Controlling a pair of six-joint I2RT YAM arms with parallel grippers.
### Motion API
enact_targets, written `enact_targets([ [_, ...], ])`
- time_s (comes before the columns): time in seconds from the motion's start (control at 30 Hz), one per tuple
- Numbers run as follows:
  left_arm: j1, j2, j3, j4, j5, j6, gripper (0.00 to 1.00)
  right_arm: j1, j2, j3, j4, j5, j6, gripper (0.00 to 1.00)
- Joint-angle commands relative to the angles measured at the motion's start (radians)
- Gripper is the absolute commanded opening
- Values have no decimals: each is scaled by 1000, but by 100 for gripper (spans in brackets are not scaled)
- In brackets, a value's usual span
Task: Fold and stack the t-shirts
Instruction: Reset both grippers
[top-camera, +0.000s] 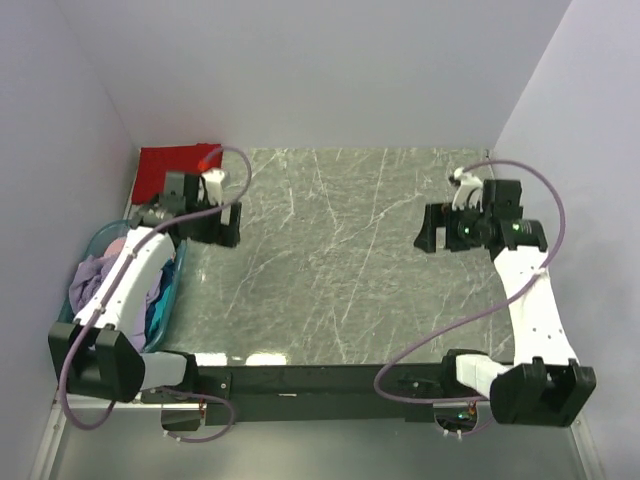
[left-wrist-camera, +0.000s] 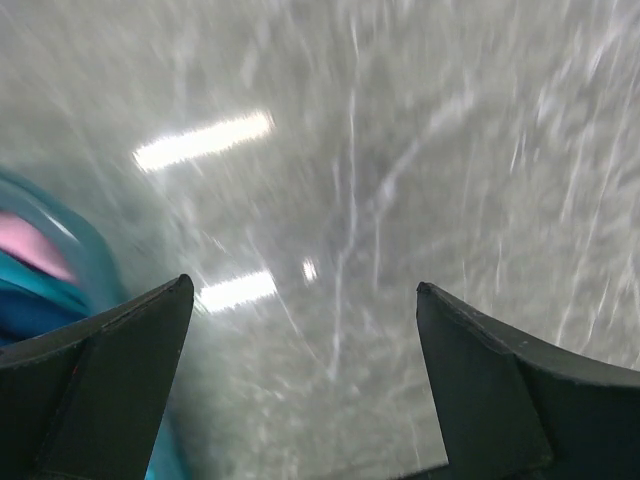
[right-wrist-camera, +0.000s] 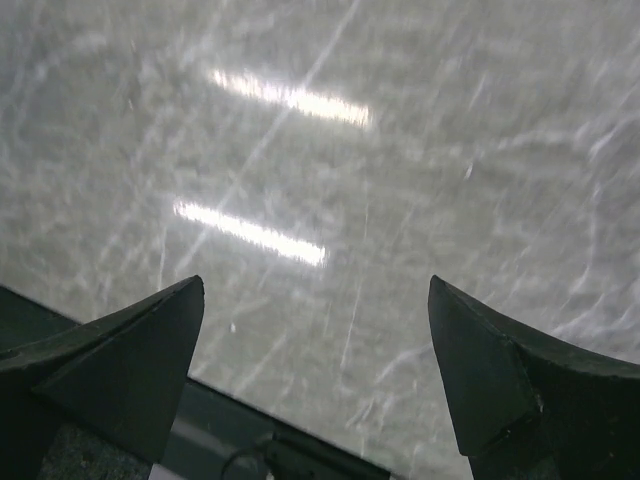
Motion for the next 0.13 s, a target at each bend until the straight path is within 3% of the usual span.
enact_targets([
  [0.0, -17, -89, -105, 66, 40, -55, 99, -6, -72, -102, 40, -3, -42, 99],
  [0.1, -18, -177, -154, 66, 28, -79, 99, -6, -113, -163, 47, -16, -41, 99],
])
